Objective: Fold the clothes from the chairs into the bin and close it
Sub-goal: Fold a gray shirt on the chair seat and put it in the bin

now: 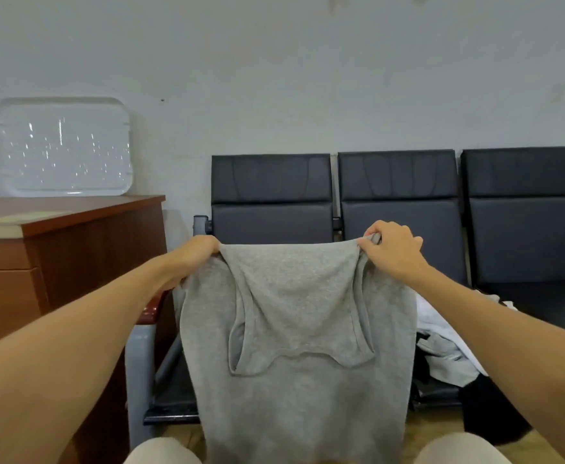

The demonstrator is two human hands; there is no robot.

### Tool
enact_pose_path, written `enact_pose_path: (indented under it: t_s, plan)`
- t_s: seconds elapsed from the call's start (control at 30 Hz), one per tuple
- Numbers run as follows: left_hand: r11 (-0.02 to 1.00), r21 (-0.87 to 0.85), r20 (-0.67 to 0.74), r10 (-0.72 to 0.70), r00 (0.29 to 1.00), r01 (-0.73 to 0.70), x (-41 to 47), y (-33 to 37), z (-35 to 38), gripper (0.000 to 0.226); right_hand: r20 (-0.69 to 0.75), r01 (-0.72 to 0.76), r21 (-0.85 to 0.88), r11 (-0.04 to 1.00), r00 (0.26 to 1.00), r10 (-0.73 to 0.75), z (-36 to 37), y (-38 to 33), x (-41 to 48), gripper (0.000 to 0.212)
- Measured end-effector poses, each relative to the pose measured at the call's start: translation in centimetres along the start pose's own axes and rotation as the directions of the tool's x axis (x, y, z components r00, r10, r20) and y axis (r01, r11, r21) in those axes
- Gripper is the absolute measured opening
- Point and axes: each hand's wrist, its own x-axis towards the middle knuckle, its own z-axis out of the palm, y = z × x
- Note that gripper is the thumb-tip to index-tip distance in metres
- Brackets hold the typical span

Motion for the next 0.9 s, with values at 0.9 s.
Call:
enact_pose_path:
  t_s: [0.9]
  plan:
    - [0.705, 0.688, 0.095, 0.147, 0.984, -0.172, 23.0, -22.5, 14.0, 0.017, 0.301, -0.017, -0.037, 0.999, 0.953, 0.027, 30.9, 13.4, 7.5, 0.007]
